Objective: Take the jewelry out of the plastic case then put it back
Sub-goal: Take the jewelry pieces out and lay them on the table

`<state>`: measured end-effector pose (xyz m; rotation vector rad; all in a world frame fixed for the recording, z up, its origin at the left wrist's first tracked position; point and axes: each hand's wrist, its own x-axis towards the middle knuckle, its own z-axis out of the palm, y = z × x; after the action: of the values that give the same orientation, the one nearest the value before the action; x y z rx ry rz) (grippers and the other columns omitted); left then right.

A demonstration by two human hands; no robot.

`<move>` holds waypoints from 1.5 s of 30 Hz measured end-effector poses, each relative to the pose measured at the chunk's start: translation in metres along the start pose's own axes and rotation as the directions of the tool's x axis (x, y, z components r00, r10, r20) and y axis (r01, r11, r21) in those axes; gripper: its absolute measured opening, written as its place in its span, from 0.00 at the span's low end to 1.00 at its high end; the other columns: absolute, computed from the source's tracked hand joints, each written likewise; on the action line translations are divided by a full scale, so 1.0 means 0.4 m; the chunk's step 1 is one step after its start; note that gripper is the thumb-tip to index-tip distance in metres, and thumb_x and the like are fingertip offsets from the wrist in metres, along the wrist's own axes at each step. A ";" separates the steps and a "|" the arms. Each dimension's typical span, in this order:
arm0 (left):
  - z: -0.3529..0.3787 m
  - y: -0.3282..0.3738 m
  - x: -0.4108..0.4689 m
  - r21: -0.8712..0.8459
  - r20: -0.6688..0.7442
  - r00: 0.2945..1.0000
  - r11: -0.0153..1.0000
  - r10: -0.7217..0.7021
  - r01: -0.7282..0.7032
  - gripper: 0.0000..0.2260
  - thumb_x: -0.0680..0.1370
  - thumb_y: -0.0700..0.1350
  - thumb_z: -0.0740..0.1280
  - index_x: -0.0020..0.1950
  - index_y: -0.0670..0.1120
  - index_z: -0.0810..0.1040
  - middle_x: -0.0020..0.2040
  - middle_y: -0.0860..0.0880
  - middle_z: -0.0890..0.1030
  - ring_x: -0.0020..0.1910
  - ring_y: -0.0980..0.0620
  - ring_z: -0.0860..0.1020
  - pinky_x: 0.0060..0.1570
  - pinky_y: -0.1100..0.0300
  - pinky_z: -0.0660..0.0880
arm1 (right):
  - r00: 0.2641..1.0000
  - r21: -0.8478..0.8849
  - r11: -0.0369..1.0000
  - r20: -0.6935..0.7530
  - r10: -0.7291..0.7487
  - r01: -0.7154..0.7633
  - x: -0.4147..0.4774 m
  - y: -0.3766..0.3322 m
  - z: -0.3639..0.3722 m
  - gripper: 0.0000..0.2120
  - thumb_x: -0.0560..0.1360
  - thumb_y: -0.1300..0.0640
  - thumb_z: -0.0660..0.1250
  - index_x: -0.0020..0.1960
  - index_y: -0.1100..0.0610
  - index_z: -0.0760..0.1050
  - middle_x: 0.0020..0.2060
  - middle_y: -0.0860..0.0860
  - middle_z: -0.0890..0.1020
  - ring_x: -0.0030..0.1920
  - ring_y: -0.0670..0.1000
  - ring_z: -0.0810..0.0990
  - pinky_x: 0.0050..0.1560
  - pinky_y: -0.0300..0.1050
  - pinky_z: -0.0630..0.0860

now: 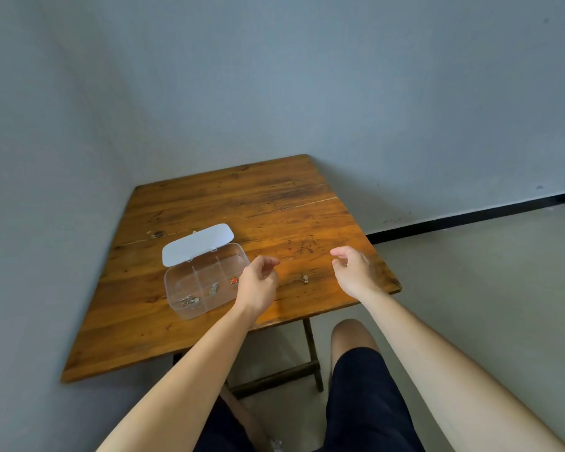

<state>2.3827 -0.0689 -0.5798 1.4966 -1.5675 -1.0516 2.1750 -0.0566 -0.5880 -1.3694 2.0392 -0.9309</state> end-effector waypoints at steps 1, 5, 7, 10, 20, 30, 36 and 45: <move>-0.030 0.006 0.001 0.003 -0.022 1.000 1.000 0.018 -0.018 0.11 0.81 0.37 0.61 0.60 0.48 0.77 0.58 0.49 0.80 0.58 0.50 0.78 0.54 0.59 0.76 | 1.000 0.001 1.000 0.005 -0.019 0.019 0.001 -0.020 0.007 0.13 0.82 0.58 0.61 0.64 0.51 0.76 0.65 0.51 0.77 0.64 0.51 0.75 0.52 0.39 0.69; -0.163 0.018 0.008 0.036 -0.139 0.990 0.999 0.040 -0.035 0.10 0.81 0.38 0.62 0.58 0.47 0.78 0.54 0.51 0.80 0.53 0.52 0.78 0.45 0.68 0.75 | 0.993 0.025 0.995 0.064 -0.101 0.099 -0.001 -0.110 0.052 0.13 0.82 0.58 0.61 0.65 0.52 0.75 0.65 0.50 0.77 0.65 0.51 0.75 0.52 0.37 0.69; -0.224 0.006 0.012 0.066 -0.191 0.981 0.998 0.021 -0.008 0.10 0.81 0.39 0.62 0.59 0.48 0.78 0.55 0.51 0.80 0.55 0.51 0.77 0.51 0.60 0.75 | 0.984 0.051 0.989 0.100 -0.147 0.142 -0.006 -0.148 0.087 0.13 0.82 0.57 0.62 0.65 0.51 0.75 0.65 0.49 0.77 0.64 0.50 0.75 0.50 0.36 0.69; -0.294 -0.027 0.021 0.116 -0.243 0.970 0.993 -0.006 0.035 0.13 0.81 0.37 0.61 0.63 0.45 0.77 0.58 0.49 0.79 0.56 0.50 0.77 0.48 0.61 0.74 | 0.965 0.081 0.975 0.152 -0.216 0.205 -0.021 -0.197 0.143 0.13 0.81 0.57 0.63 0.64 0.51 0.75 0.63 0.49 0.78 0.62 0.49 0.76 0.57 0.40 0.72; -0.380 -0.126 0.043 0.487 -0.082 0.997 0.872 -0.009 0.048 0.10 0.81 0.42 0.64 0.61 0.46 0.78 0.56 0.48 0.82 0.51 0.51 0.79 0.40 0.66 0.73 | 0.851 -0.044 0.922 0.404 -0.335 0.384 -0.021 -0.306 0.255 0.12 0.80 0.56 0.64 0.63 0.51 0.78 0.59 0.49 0.82 0.54 0.47 0.80 0.54 0.41 0.78; -0.401 -0.136 0.064 0.691 0.097 0.986 0.723 -0.133 0.029 0.04 0.74 0.46 0.75 0.46 0.53 0.81 0.48 0.54 0.82 0.44 0.57 0.79 0.38 0.65 0.74 | 0.767 -0.473 0.668 0.595 -0.239 0.575 0.039 -0.366 0.306 0.15 0.77 0.54 0.70 0.63 0.51 0.80 0.61 0.50 0.82 0.58 0.53 0.80 0.50 0.46 0.78; -0.393 -0.143 0.095 0.745 0.164 0.966 0.667 -0.200 0.011 0.14 0.71 0.49 0.77 0.56 0.50 0.85 0.51 0.53 0.84 0.42 0.55 0.79 0.36 0.64 0.74 | 0.795 -0.612 0.549 0.579 -0.179 0.569 0.054 -0.374 0.356 0.22 0.73 0.43 0.74 0.62 0.51 0.79 0.57 0.50 0.82 0.58 0.55 0.79 0.48 0.47 0.72; -0.359 -0.199 0.101 0.794 0.023 0.997 0.608 -0.080 0.031 0.07 0.77 0.43 0.71 0.53 0.48 0.86 0.51 0.50 0.84 0.45 0.52 0.82 0.47 0.57 0.81 | 0.806 -0.592 0.576 0.547 -0.227 0.564 0.066 -0.351 0.377 0.15 0.72 0.43 0.74 0.57 0.47 0.83 0.54 0.48 0.83 0.56 0.53 0.79 0.48 0.46 0.75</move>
<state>2.5431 -0.1204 -0.5950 2.1064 -2.2023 -0.3811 2.3569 -0.1562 -0.5767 -2.3108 1.8197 0.1544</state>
